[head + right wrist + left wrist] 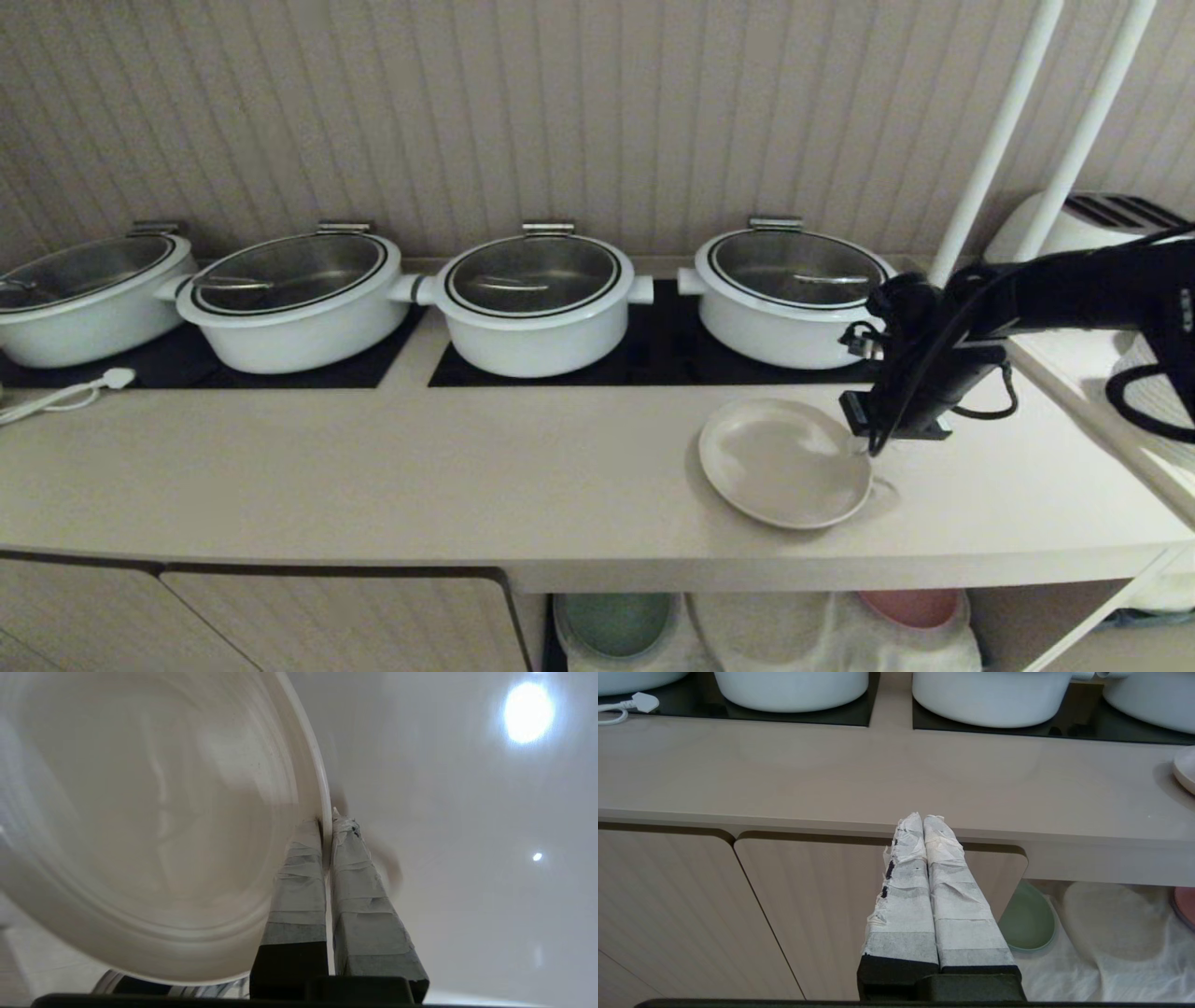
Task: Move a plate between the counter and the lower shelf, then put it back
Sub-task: Pick up the plate
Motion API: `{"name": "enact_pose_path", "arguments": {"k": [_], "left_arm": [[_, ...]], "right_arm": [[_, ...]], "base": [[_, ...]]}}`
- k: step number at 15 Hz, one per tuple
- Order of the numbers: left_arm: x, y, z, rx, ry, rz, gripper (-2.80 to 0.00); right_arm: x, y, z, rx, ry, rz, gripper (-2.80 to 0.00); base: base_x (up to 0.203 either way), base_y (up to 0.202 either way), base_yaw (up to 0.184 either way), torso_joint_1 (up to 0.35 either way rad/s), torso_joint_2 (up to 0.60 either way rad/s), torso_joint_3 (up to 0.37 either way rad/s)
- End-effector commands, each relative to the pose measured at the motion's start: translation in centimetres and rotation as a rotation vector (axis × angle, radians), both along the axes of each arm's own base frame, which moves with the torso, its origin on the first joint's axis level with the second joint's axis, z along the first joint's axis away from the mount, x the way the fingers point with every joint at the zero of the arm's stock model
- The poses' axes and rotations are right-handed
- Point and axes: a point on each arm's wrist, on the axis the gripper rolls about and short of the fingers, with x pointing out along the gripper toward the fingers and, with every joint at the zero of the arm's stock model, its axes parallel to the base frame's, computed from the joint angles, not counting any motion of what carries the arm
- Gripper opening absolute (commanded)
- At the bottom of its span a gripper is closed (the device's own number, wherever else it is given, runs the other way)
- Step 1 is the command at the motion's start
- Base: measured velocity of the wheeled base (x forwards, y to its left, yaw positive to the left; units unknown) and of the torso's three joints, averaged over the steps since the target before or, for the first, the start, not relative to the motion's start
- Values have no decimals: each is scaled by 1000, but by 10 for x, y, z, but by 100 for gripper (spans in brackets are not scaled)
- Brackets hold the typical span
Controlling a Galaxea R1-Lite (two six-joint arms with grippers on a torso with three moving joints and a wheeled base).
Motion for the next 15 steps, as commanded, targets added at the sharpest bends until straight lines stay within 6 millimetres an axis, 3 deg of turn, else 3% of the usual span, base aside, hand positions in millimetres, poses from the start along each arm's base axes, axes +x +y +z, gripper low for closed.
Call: {"name": "enact_pose_path", "arguments": {"k": [1, 15], "left_arm": [[0, 0, 0, -1, -1, 1, -280], [0, 0, 0, -1, -1, 1, -280]], "right_arm": [[-13, -1, 13, 15, -6, -34, -280], [-42, -6, 27, 129, -26, -204, -280]], "base": [[0, 0, 0, 0, 0, 0], [0, 0, 0, 0, 0, 0]]}}
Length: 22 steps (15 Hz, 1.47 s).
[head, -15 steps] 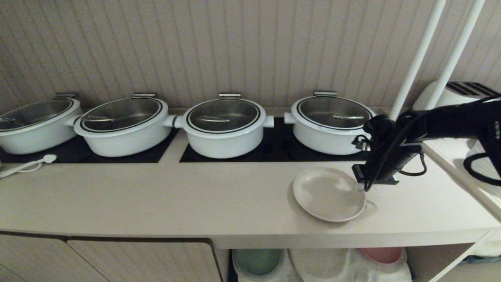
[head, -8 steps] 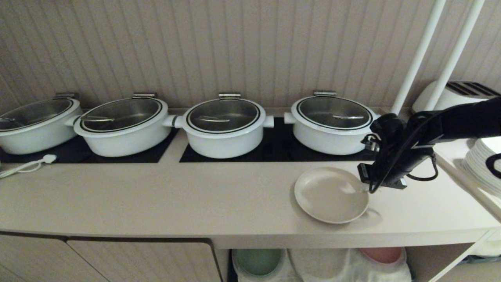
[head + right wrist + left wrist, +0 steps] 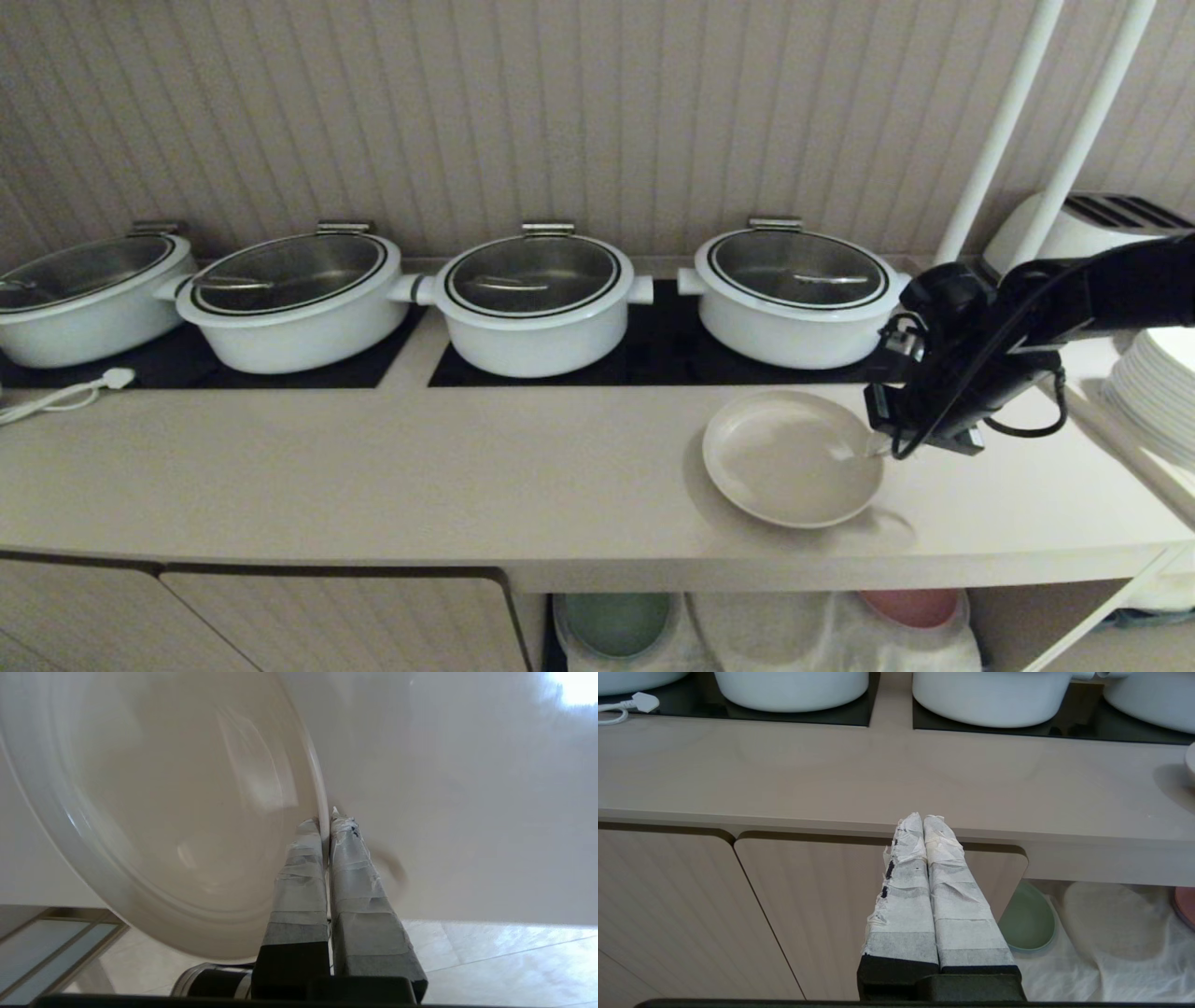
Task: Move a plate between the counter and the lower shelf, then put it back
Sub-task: Pick up the plate, then put the plate in the cupboard
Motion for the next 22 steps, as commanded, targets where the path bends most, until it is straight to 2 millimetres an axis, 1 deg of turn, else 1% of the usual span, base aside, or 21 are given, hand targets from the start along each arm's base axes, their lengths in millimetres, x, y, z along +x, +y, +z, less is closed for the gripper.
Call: {"name": "enact_pose_path", "arguments": {"k": [1, 6, 9, 13, 17, 19, 22], "left_arm": [[0, 0, 0, -1, -1, 1, -280], [0, 0, 0, -1, -1, 1, -280], [0, 0, 0, -1, -1, 1, -280], [0, 0, 0, -1, -1, 1, -280], [0, 0, 0, -1, -1, 1, -280], [0, 0, 0, -1, -1, 1, -280], [0, 0, 0, 0, -1, 1, -280]], "right_arm": [[-8, 0, 6, 30, 1, -16, -280], [-27, -1, 9, 60, 29, -24, -280], [-41, -2, 23, 114, 11, -20, -280], [-66, -4, 37, 122, -10, -19, -280], [-100, -7, 48, 147, -25, -6, -280], [-122, -9, 50, 149, -25, -5, -280], [-158, -13, 48, 145, -18, -2, -280]], "base": [[0, 0, 0, 0, 0, 0], [0, 0, 0, 0, 0, 0], [0, 0, 0, 0, 0, 0], [0, 0, 0, 0, 0, 0], [0, 0, 0, 0, 0, 0], [0, 0, 0, 0, 0, 0], [0, 0, 0, 0, 0, 0]]}}
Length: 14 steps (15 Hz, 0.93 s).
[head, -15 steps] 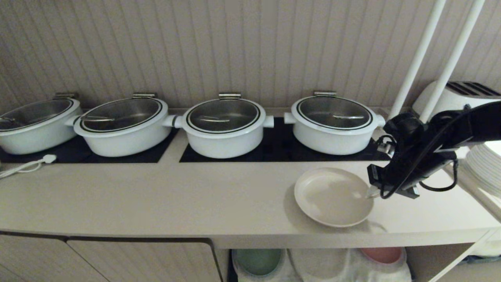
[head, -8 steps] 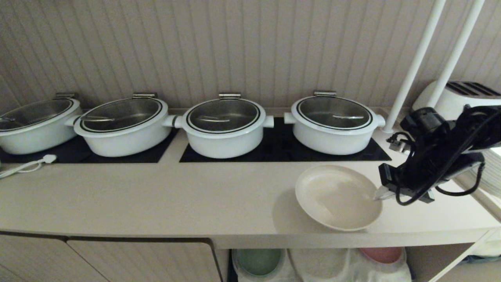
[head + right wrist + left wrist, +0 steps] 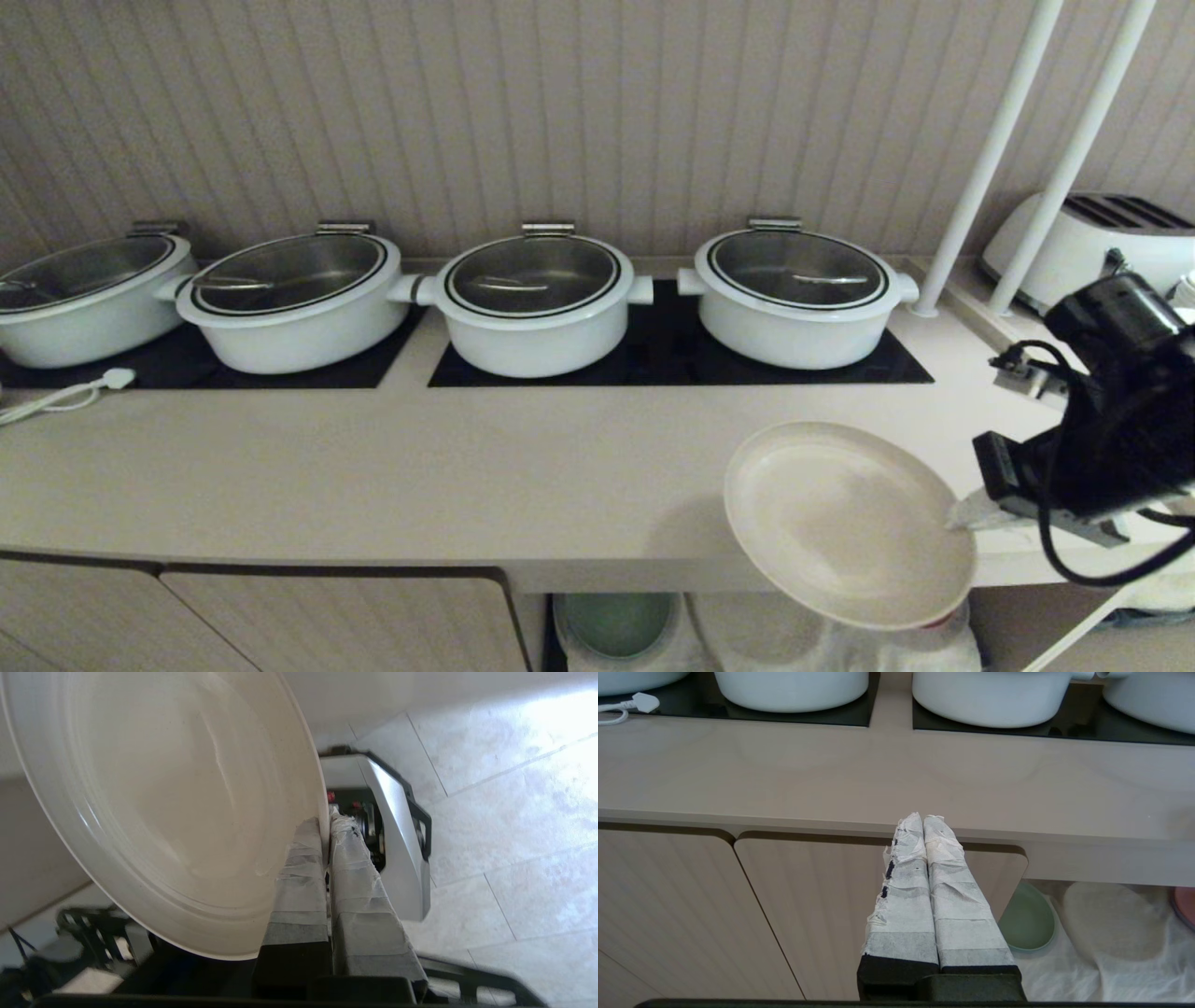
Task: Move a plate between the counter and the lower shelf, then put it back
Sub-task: Put the plate in the cupboard
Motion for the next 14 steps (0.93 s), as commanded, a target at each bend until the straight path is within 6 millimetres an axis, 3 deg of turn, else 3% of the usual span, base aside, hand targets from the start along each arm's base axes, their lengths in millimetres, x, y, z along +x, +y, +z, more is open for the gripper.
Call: {"name": "enact_pose_path", "arguments": {"k": [1, 9, 14], "left_arm": [[0, 0, 0, -1, -1, 1, -280], [0, 0, 0, -1, -1, 1, -280], [0, 0, 0, -1, -1, 1, -280]], "right_arm": [[-34, -3, 6, 4, -31, 3, -280], [-100, -9, -17, -2, 1, 59, -280], [-126, -11, -33, -7, 14, 72, -280]], "base": [[0, 0, 0, 0, 0, 0], [0, 0, 0, 0, 0, 0], [0, 0, 0, 0, 0, 0]]}}
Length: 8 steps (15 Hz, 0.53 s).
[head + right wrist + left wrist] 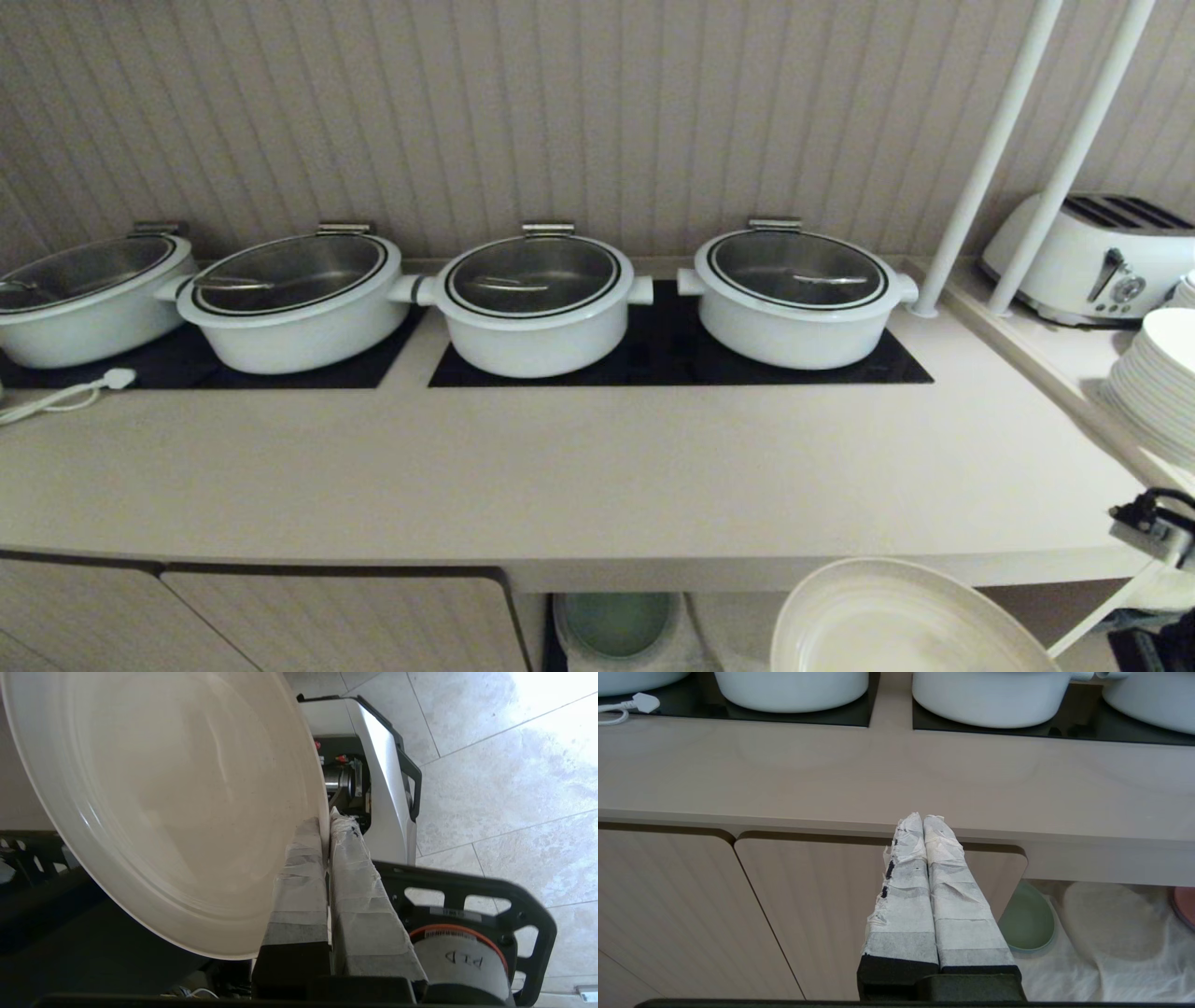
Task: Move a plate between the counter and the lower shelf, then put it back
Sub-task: Put the plate in the cupboard
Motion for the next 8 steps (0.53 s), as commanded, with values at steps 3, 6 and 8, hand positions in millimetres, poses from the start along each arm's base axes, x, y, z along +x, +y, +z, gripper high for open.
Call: {"name": "enact_pose_path", "arguments": {"k": [3, 6, 8], "left_arm": [[0, 0, 0, -1, -1, 1, -280], [0, 0, 0, -1, -1, 1, -280], [0, 0, 0, -1, -1, 1, -280]], "right_arm": [[-15, -2, -8, 1, 18, 0, -280], [-20, -2, -17, -2, 35, -1, -280], [-22, -2, -19, 1, 26, 1, -280]], "base": [[0, 0, 0, 0, 0, 0], [0, 0, 0, 0, 0, 0], [0, 0, 0, 0, 0, 0]]}}
